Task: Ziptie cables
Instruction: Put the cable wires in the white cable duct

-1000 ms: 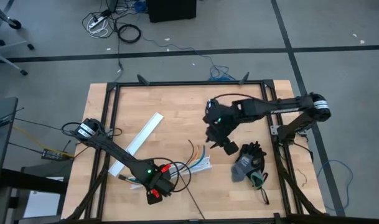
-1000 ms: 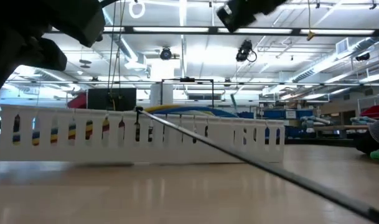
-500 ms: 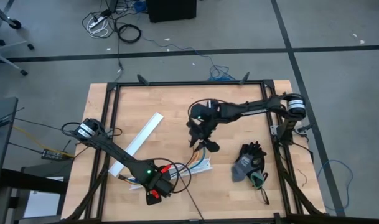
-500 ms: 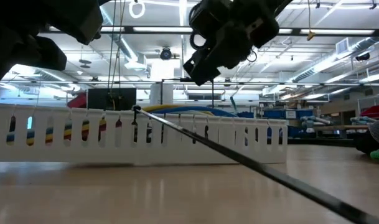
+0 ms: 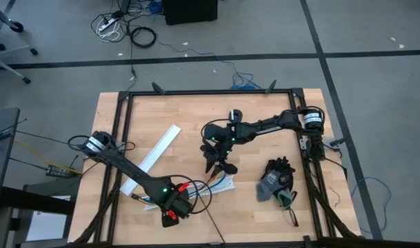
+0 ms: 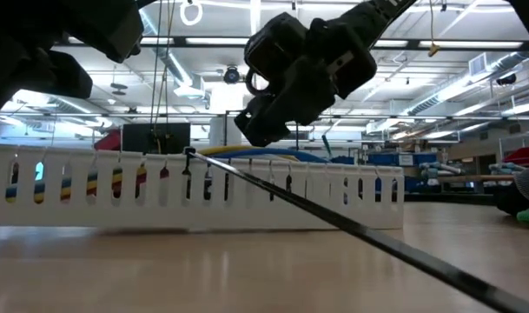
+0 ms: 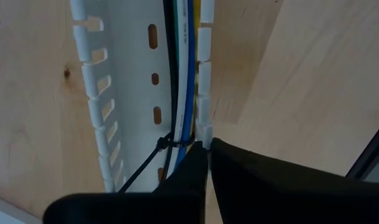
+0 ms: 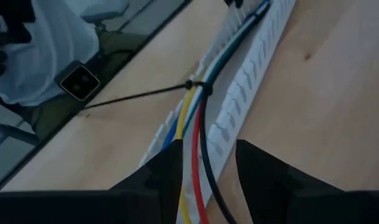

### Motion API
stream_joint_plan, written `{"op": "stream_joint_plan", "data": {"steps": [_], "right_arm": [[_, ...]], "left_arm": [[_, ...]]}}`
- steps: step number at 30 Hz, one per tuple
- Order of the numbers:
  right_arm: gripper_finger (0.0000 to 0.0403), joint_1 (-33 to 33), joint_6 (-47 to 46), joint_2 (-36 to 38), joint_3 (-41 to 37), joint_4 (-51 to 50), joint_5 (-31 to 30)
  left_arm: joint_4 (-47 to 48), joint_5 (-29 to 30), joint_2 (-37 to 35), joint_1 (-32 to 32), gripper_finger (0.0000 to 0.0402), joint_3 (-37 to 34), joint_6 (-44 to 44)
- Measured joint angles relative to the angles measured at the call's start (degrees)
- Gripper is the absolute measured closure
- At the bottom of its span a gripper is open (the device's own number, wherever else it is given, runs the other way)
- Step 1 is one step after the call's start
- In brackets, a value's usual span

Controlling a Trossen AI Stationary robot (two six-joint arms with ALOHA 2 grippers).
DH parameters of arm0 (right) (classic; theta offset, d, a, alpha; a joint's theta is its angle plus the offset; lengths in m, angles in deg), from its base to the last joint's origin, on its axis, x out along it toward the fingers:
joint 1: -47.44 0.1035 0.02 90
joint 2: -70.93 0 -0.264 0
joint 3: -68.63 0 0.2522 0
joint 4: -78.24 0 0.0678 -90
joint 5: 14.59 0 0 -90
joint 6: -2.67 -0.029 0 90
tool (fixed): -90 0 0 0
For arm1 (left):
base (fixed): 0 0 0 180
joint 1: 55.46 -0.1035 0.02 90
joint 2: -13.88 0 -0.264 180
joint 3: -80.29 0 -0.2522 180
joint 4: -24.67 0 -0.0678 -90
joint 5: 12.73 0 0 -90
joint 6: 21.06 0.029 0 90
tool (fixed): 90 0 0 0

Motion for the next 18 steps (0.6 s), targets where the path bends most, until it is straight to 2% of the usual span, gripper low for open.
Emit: {"op": "stream_joint_plan", "data": {"steps": [10,18], "right_arm": [[0.0260,0.0,-0.5,-3.7,-0.1,-3.1,0.1],[0.0260,0.1,-0.4,-3.7,0.0,-5.9,-1.2]], "left_arm": [[0.0,0.0,0.0,0.0,0.0401,0.0,0.1],[-0.1,0.1,-0.1,0.0,0.0401,0.0,-0.1]]}}
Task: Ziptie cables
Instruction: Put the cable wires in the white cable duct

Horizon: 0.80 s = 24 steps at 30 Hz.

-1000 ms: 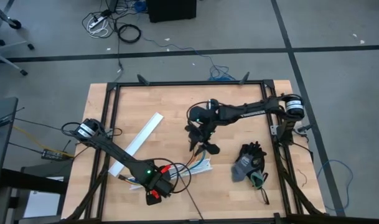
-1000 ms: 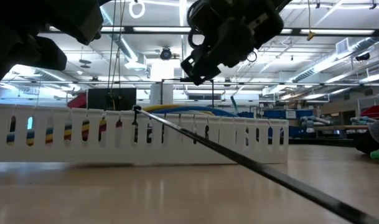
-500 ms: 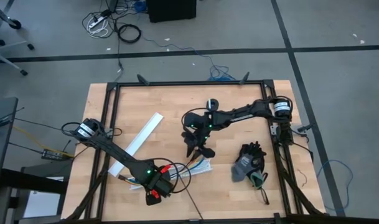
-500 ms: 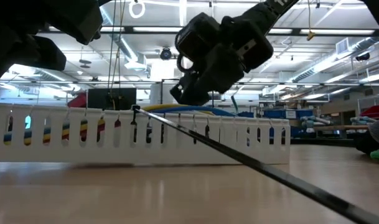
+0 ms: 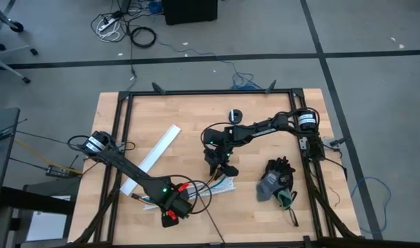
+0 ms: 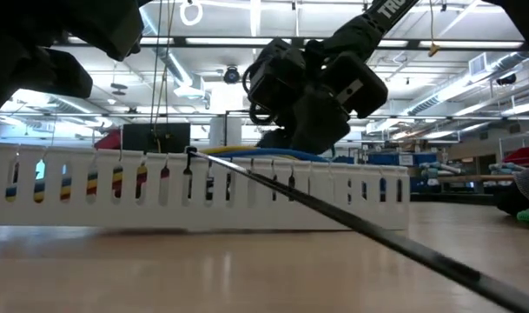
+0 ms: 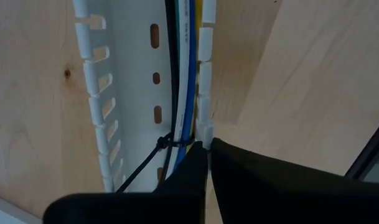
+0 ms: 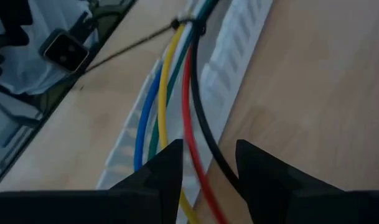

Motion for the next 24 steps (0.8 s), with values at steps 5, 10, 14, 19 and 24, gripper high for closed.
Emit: {"op": "stream_joint_plan", "data": {"steps": [5,10,14,19,24], "right_arm": [[0.0262,0.1,0.6,0.0,0.0,-4.1,-0.8],[0.0297,0.2,-0.8,0.1,0.0,-4.3,-3.1],[0.0367,-0.1,-1.3,0.1,0.0,-4.3,-3.3],[0.0390,-0.1,-3.6,0.7,0.0,-4.6,-3.4],[0.0398,0.2,-4.0,4.5,0.0,-6.0,-7.5]], "left_arm": [[-0.2,0.0,0.0,0.0,0.0401,0.0,0.0],[-0.3,-0.1,0.0,0.0,0.0401,0.0,-0.1],[-0.3,-0.1,0.0,0.0,0.0401,0.0,-0.4],[-0.4,0.1,0.0,0.0,0.0401,0.0,-3.1],[-0.4,-0.1,0.0,0.0,0.0401,0.0,-3.0]]}}
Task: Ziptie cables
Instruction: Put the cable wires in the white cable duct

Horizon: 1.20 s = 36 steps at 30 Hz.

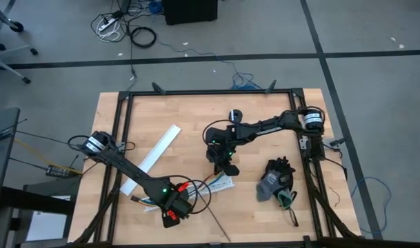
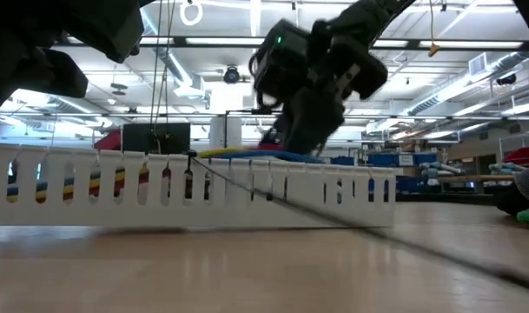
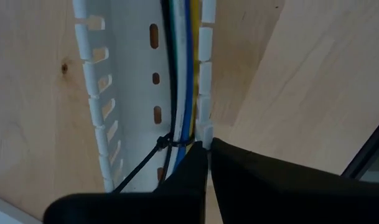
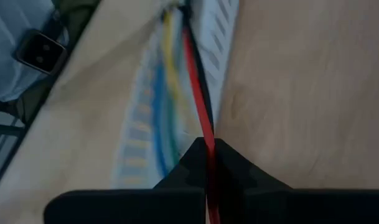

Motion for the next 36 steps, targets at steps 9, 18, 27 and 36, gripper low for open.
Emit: {"op": "stream_joint_plan", "data": {"steps": [9,18,27,36], "right_arm": [[0.0400,3.8,-4.7,4.9,0.0,-5.4,-3.3],[0.0402,11.5,-10.5,4.4,0.0,-6.1,-9.9],[0.0402,16.0,-12.0,4.4,2.6,-7.6,-18.9],[0.0402,18.8,-13.8,4.2,5.9,-12.5,-20.8]], "left_arm": [[-0.4,-0.2,0.0,0.0,0.0401,0.0,-0.1],[-1.3,-1.0,0.0,0.0,0.0401,0.0,-0.1],[-1.6,-1.1,0.0,-0.2,0.0401,0.0,-0.3],[-2.3,-1.0,0.0,-0.2,0.0401,0.0,-1.3]]}}
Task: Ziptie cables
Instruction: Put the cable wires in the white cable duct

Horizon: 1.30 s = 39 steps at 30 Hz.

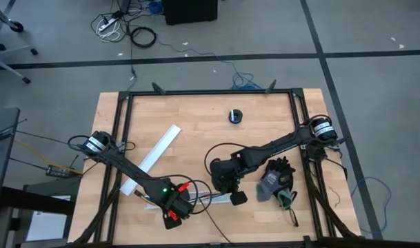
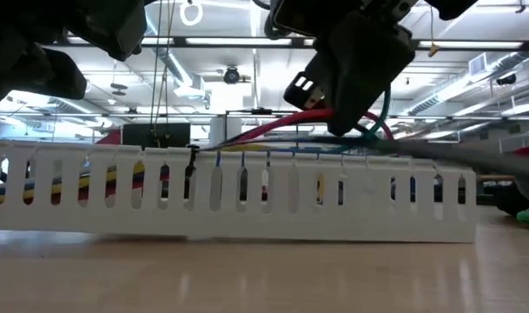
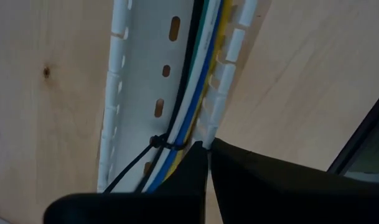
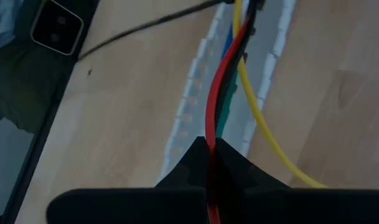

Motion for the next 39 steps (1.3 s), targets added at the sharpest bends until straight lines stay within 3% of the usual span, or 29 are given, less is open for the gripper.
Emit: {"op": "stream_joint_plan", "data": {"steps": [7,27,39], "right_arm": [[0.0402,1.6,-2.8,0.0,-1.5,1.3,-1.6],[0.0402,6.0,-3.5,0.3,-0.9,-2.3,-15.5],[0.0402,6.1,-4.0,-4.0,-1.0,-3.6,-14.6]], "left_arm": [[-4.3,-1.2,0.0,0.0,0.0401,0.0,-0.8],[-8.7,-1.2,0.0,-1.7,0.0401,0.0,-4.9],[-9.0,-0.6,0.1,-2.2,0.0402,0.0,-4.8]]}}
